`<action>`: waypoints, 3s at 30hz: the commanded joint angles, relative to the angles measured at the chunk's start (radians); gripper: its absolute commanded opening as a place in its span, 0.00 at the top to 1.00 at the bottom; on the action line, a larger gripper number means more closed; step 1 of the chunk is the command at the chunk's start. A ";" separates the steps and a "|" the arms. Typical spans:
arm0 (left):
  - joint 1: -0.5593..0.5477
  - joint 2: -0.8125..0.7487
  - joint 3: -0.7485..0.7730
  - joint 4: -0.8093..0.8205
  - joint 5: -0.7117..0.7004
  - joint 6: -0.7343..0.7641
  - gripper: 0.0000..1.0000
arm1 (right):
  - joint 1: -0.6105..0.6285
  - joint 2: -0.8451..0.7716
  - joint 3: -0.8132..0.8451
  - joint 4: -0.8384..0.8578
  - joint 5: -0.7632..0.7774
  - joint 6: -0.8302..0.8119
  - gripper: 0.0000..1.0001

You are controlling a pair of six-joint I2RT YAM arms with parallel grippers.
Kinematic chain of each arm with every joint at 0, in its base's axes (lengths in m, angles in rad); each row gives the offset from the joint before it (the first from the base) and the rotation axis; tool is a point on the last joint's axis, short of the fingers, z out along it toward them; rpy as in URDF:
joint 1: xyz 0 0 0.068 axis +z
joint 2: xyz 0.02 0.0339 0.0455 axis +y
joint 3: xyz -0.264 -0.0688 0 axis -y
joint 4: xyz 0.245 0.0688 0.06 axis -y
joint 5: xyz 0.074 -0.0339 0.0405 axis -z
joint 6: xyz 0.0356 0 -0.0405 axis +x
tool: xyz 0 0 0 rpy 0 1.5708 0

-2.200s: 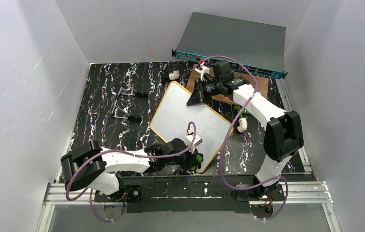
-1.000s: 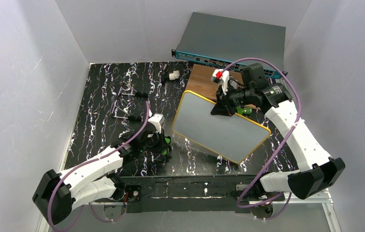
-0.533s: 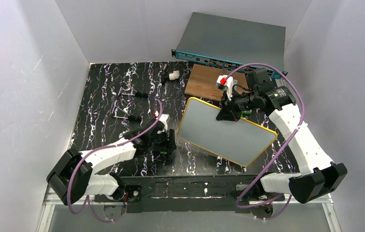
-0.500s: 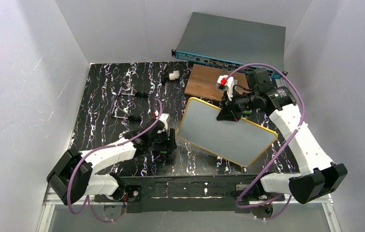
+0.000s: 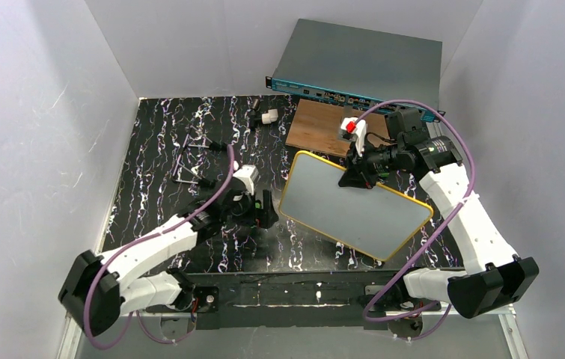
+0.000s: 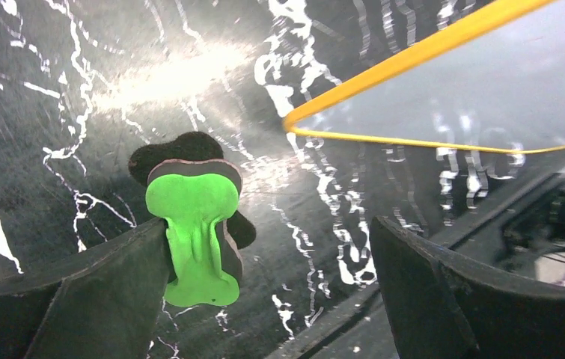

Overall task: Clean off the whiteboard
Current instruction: Place the whiteboard eraser at the center of the board, then pass from the right arm to the left

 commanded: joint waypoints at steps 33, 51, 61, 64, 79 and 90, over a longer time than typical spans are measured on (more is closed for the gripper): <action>0.184 -0.066 -0.124 0.301 0.523 0.370 0.02 | 0.003 0.003 0.072 0.003 -0.294 0.071 0.99; 0.185 -0.099 -0.084 0.216 0.576 0.407 0.02 | 0.003 0.085 0.034 0.162 0.061 0.296 0.99; 0.201 -0.182 -0.051 0.162 0.487 0.418 0.02 | 0.047 0.075 0.054 0.060 -0.163 0.119 0.99; 0.254 -0.201 -0.002 0.173 0.550 0.384 0.02 | 0.089 0.071 0.076 0.003 -0.183 0.036 0.99; 0.279 -0.060 0.076 0.447 1.050 0.185 0.24 | 0.158 0.175 0.228 -0.125 -0.219 -0.065 0.99; 0.266 -0.021 0.074 0.326 0.999 0.277 1.00 | 0.162 0.186 0.242 -0.151 -0.261 -0.081 0.99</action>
